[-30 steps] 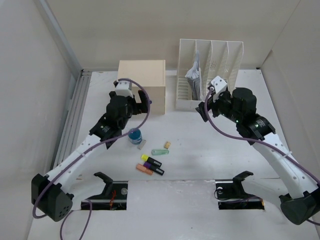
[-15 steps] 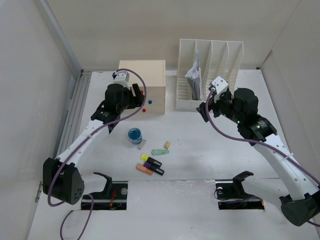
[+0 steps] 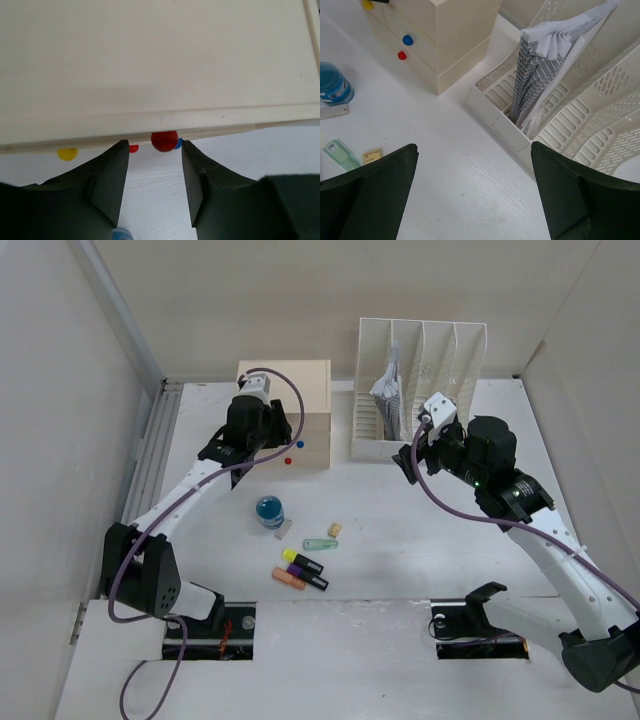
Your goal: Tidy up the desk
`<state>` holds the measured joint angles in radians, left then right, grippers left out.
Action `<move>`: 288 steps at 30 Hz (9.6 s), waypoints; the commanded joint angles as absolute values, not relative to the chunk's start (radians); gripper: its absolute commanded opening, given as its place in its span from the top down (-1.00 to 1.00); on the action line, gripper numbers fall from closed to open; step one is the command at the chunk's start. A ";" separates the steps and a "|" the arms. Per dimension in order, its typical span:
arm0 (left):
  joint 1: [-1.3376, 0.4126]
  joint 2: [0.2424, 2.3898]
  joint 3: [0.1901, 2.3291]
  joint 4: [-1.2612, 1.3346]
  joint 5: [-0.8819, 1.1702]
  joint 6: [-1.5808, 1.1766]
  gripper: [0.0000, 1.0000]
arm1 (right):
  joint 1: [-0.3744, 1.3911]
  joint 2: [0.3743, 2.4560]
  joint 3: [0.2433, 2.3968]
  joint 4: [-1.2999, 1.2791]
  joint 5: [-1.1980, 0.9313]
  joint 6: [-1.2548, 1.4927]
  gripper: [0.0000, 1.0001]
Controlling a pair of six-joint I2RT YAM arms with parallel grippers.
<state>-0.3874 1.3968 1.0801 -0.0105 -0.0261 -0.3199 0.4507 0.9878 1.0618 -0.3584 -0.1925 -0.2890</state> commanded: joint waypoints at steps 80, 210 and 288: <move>-0.749 0.345 0.779 -0.195 -0.781 -0.376 -0.99 | 0.943 1.804 1.374 -0.183 -0.368 -0.727 -0.91; -0.739 0.235 0.752 -0.213 -0.799 -0.403 -0.88 | 0.896 1.781 1.832 -0.320 0.046 -0.489 0.34; -0.739 0.216 0.752 -0.204 -0.781 -0.413 -0.93 | 0.844 2.118 1.904 -0.152 0.567 -0.578 1.00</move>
<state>-0.7441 0.2260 0.7586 -0.2352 -0.7887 -0.4057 0.9363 2.0945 1.8481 -0.2459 0.4088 -0.5701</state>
